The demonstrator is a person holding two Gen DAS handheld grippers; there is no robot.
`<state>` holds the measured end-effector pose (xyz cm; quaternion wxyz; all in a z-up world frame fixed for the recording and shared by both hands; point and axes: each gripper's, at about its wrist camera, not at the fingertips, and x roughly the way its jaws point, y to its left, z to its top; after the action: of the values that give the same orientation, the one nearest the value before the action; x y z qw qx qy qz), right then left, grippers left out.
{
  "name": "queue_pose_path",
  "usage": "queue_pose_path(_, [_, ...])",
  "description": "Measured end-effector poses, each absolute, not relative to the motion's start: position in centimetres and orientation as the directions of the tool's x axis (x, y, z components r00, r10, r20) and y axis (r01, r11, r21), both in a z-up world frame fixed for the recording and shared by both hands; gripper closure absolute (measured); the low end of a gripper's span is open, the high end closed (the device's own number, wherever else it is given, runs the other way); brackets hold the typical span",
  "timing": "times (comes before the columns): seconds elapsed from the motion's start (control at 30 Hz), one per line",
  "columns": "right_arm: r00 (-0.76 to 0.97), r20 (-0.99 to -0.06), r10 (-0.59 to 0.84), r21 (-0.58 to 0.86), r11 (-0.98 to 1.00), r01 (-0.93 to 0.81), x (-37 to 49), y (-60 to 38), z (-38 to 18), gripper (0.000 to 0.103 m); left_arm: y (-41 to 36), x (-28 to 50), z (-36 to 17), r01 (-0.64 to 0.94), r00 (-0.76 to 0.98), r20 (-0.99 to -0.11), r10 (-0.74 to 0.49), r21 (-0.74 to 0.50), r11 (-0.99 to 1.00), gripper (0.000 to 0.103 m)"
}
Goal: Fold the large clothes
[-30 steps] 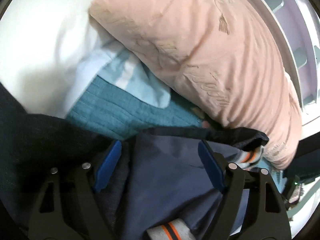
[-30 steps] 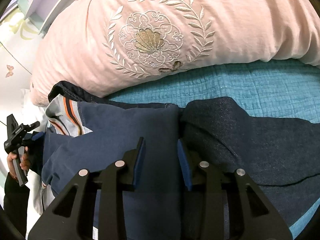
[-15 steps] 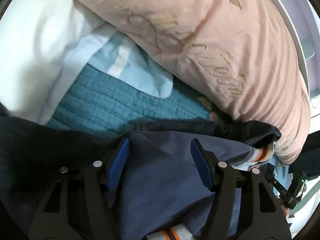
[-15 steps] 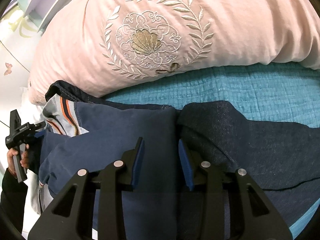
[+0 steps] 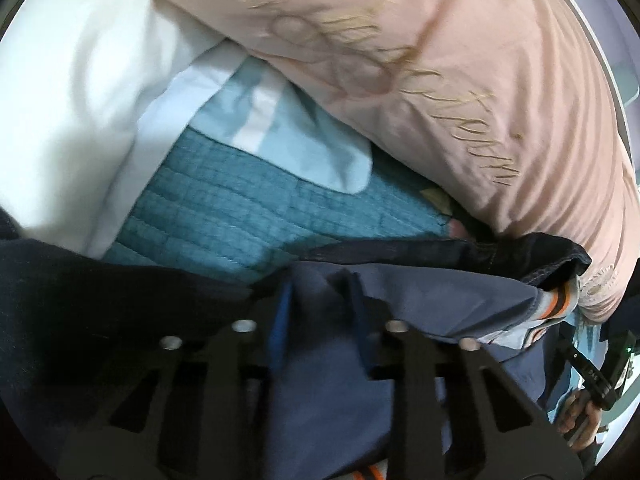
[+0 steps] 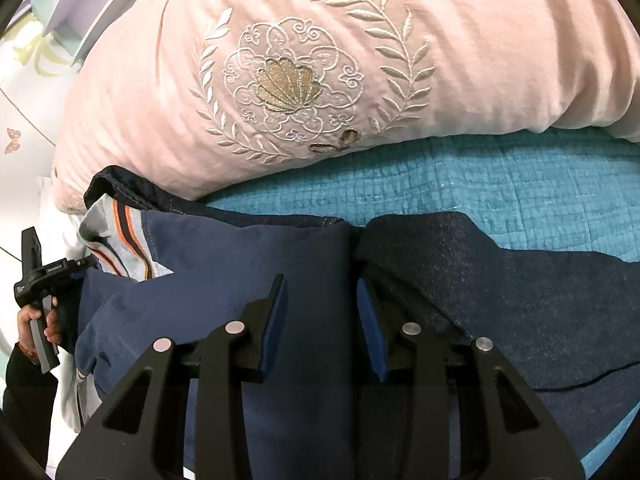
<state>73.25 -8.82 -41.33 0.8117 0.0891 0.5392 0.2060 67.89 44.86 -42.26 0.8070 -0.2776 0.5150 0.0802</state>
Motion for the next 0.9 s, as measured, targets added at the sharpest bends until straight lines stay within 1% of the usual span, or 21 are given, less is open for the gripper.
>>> queue_pose_path(0.03, [0.334,-0.838,0.431,0.369,0.899,-0.235,73.3,-8.9,-41.4,0.068,45.1,67.7,-42.2,-0.414,0.466,-0.87,-0.164,-0.377,0.828,0.084])
queue_pose_path(0.23, [0.352,-0.834,0.424,0.375,0.905,-0.202,73.8,-9.5,-41.3,0.068,44.1,66.5,-39.3,-0.379,0.537,-0.833,-0.133,-0.379,0.844,0.09])
queue_pose_path(0.3, [0.355,-0.835,0.419,0.374,0.907,-0.192,74.0,-9.7,-41.3,0.068,43.9,66.3,-38.8,-0.372,0.549,-0.824,-0.141,-0.392,0.841,0.092])
queue_pose_path(0.37, [0.371,-0.838,0.399,0.359,0.917,-0.175,74.3,-9.9,-41.2,0.068,43.6,66.1,-38.1,-0.359,0.563,-0.812,-0.152,-0.406,0.841,0.092])
queue_pose_path(0.57, [0.33,-0.841,0.428,0.41,0.903,-0.127,76.5,-10.5,-42.3,0.064,43.4,66.0,-37.8,-0.348,0.566,-0.805,-0.179,-0.43,0.833,0.093])
queue_pose_path(0.7, [0.297,-0.853,0.43,0.403,0.903,-0.152,77.1,-9.7,-43.0,0.064,43.1,65.5,-37.5,-0.335,0.571,-0.801,-0.179,-0.427,0.84,0.093])
queue_pose_path(0.73, [0.293,-0.861,0.416,0.384,0.909,-0.164,77.1,-9.4,-43.2,0.071,43.1,65.4,-37.4,-0.334,0.57,-0.802,-0.179,-0.425,0.841,0.093])
queue_pose_path(0.77, [0.298,-0.873,0.386,0.344,0.921,-0.183,77.0,-9.1,-43.3,0.082,43.1,65.5,-37.3,-0.333,0.568,-0.803,-0.181,-0.425,0.842,0.093])
queue_pose_path(0.8, [0.306,-0.882,0.36,0.311,0.93,-0.197,76.8,-8.9,-43.2,0.086,43.1,65.5,-37.4,-0.334,0.568,-0.803,-0.18,-0.424,0.842,0.093])
queue_pose_path(0.83, [0.313,-0.878,0.363,0.31,0.928,-0.206,76.5,-8.9,-43.2,0.094,43.1,65.5,-37.3,-0.333,0.57,-0.802,-0.181,-0.426,0.841,0.093])
queue_pose_path(0.9, [0.344,-0.854,0.39,0.331,0.918,-0.219,76.0,-9.7,-42.4,0.096,43.2,65.3,-37.0,-0.333,0.571,-0.801,-0.178,-0.425,0.842,0.093])
